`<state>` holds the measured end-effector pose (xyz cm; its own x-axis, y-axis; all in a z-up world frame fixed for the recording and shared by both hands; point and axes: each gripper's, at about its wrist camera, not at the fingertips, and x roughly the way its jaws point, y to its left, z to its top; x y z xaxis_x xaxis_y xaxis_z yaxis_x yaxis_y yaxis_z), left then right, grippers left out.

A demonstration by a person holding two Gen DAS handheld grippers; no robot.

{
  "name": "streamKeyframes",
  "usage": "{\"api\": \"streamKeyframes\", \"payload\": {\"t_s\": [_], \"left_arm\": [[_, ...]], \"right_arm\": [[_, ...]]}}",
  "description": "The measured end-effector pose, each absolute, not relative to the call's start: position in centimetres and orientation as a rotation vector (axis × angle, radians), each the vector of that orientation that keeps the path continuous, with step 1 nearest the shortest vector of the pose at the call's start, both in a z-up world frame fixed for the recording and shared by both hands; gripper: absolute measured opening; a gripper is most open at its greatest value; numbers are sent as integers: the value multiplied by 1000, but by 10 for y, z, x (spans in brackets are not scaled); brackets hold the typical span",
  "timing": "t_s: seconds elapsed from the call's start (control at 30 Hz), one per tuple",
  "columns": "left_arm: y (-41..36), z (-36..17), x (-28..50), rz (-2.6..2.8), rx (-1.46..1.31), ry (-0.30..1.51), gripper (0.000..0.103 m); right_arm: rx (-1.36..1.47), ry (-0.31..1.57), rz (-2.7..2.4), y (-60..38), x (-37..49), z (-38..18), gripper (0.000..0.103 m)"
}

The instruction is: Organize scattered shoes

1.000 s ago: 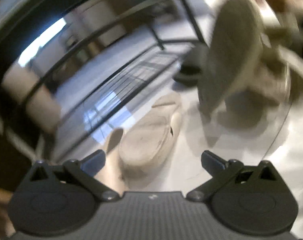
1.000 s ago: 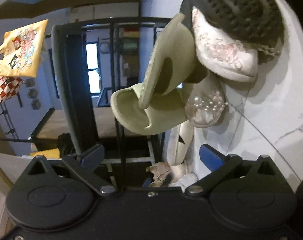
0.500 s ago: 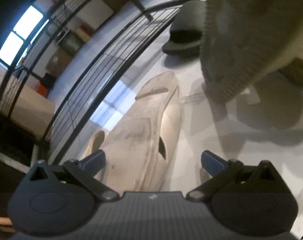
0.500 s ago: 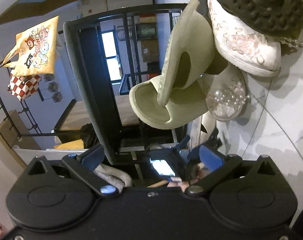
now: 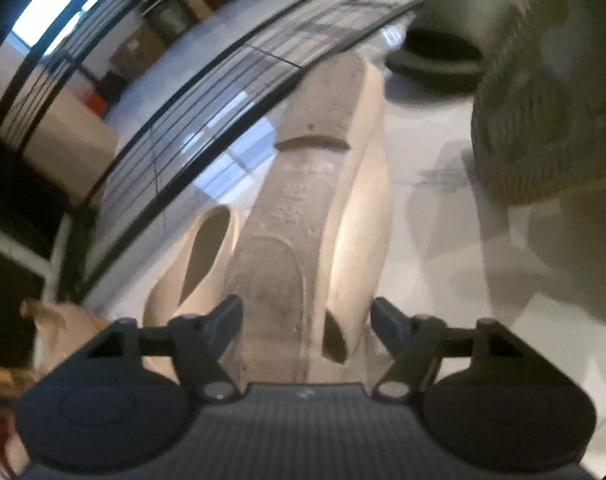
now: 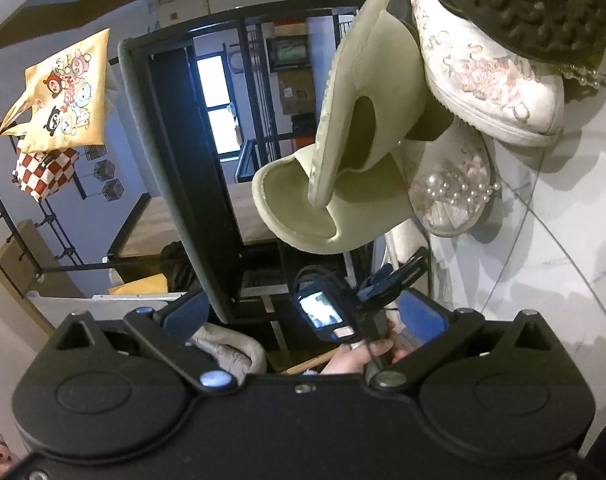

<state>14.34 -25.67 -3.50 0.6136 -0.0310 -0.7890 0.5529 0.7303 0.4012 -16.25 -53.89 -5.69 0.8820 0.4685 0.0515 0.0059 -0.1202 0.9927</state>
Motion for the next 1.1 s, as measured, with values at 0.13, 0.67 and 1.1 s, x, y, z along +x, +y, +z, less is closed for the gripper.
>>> {"api": "streamKeyframes", "payload": {"t_s": [0.13, 0.67, 1.1], "left_arm": [[-247, -24, 132, -401, 577, 921, 63], [-203, -8, 68, -464, -34, 1218, 58], [-107, -7, 0, -318, -509, 1278, 66]], "right_arm": [[1658, 382, 409, -539, -162, -58, 103], [1658, 412, 393, -537, -165, -59, 103], [1630, 474, 329, -531, -166, -59, 103]]}}
